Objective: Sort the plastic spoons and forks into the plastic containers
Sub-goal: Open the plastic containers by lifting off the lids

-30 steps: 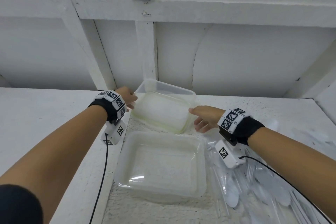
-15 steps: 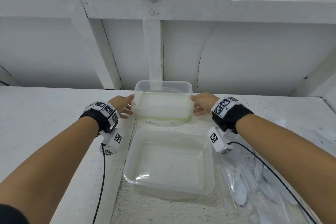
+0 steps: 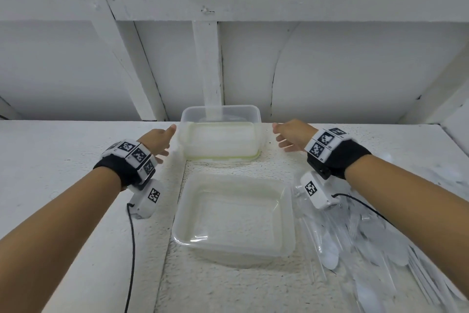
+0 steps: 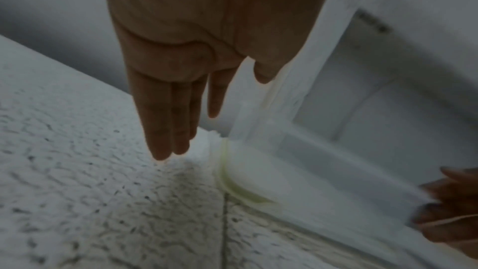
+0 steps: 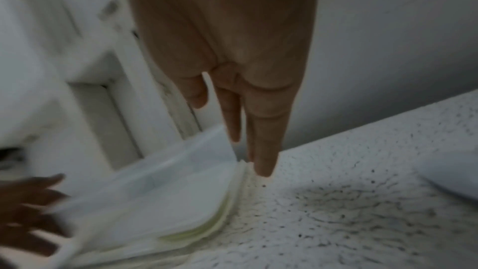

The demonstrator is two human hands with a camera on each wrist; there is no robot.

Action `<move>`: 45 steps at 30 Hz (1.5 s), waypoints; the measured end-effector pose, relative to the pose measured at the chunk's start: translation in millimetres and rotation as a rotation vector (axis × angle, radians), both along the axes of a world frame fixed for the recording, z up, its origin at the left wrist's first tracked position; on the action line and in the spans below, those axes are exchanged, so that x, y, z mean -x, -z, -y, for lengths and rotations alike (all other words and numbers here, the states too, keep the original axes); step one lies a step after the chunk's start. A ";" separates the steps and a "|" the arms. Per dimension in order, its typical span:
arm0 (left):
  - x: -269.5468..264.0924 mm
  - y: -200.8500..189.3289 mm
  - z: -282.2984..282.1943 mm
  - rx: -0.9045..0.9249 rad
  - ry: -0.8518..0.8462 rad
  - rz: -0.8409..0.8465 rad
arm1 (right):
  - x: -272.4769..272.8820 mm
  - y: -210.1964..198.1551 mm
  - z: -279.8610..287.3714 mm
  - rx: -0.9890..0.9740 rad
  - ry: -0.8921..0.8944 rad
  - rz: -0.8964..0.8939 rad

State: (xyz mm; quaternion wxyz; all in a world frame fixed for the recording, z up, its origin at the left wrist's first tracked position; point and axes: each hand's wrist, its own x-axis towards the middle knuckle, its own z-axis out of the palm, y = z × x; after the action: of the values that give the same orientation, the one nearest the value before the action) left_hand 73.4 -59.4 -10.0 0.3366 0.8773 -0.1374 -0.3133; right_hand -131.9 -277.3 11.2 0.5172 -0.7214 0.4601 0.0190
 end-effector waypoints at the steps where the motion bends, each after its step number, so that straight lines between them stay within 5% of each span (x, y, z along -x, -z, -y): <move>1: 3.9 -3.7 -5.9 -0.006 0.023 -0.001 | 12.1 -5.8 -3.5 0.014 0.000 0.009; 14: 88.0 -7.9 -62.5 -0.176 0.227 -0.193 | 130.6 -2.9 -90.4 -0.166 -0.114 -0.126; 24: 110.4 8.9 -76.3 -0.003 0.100 -0.264 | 129.6 27.0 -114.5 -0.272 -0.033 -0.036; 45: 84.8 12.2 -74.1 0.026 0.013 -0.129 | 87.7 26.9 -108.8 -0.080 -0.034 -0.008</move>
State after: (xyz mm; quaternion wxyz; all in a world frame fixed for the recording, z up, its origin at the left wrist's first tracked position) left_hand -11.5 14.7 -22.3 0.3541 0.8499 -0.1253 -0.3696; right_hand -219.6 -168.5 -15.6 0.5433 -0.7078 0.4488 0.0490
